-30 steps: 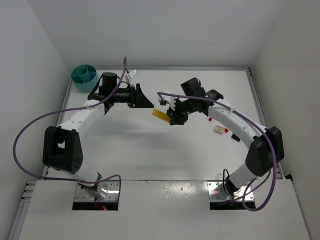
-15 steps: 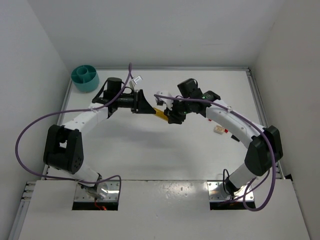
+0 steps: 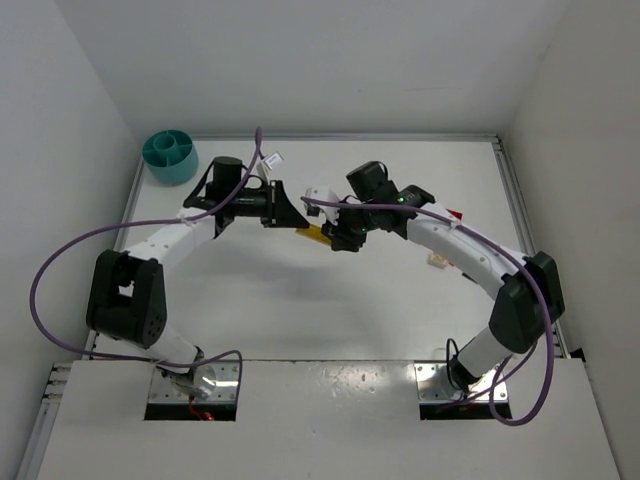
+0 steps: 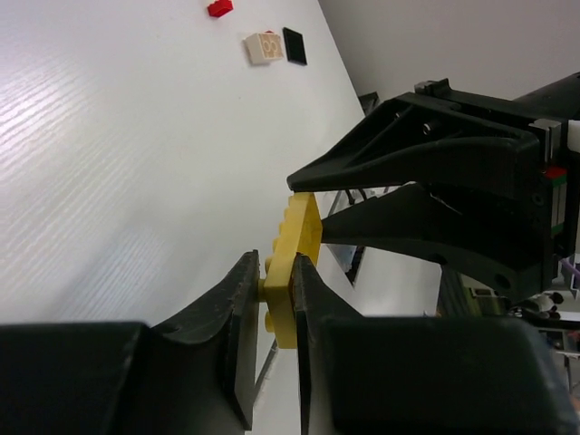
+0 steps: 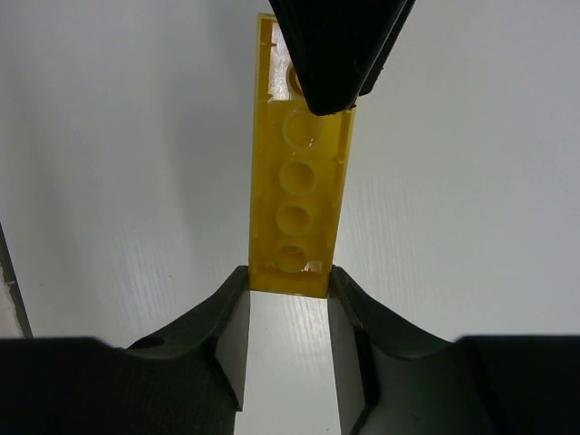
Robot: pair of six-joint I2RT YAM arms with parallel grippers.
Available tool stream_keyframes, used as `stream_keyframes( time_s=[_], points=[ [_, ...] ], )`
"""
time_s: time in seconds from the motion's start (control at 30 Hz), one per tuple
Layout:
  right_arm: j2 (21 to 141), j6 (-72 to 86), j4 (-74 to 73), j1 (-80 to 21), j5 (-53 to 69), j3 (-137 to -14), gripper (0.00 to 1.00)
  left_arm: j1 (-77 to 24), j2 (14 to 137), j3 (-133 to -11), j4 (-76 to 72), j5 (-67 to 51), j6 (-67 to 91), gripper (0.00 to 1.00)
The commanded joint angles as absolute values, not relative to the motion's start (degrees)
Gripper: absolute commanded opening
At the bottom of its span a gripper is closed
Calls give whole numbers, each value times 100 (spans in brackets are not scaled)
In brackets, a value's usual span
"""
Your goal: Sort the legos into containers by color
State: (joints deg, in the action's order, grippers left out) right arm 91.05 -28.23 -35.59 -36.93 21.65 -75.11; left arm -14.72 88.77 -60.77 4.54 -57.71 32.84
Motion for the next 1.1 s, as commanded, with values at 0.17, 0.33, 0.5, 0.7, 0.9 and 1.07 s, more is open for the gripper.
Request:
stream_keyframes(
  time_s=[0.17,0.33,0.5,0.7,0.9,1.07],
  points=[
    [8552,-2382,-3435,-3604,2204,-7479,67,-915,8122,-5968,808,-5405,2506,5],
    [8052,-2330,-3674,-3604,2216,-6963,70,-29,8251,-6745,1816,-5405,1035,5],
    [7770,-2329,-3358,-3551,1881,-6460,71,711,9332,-8987,4128,-4643,-719,9],
    [7770,-2268,-3234,-3551,1819,-6381,71,1564,10476,-11126,4256,-3124,-984,7],
    [7831,-2215,-3234,-3551,1819,-6381,71,1898,11362,-12275,4017,-2313,-1038,7],
    [7883,-2215,-3182,-3551,1819,-6276,71,2196,12163,-13270,4017,-1837,-440,4]
  ],
)
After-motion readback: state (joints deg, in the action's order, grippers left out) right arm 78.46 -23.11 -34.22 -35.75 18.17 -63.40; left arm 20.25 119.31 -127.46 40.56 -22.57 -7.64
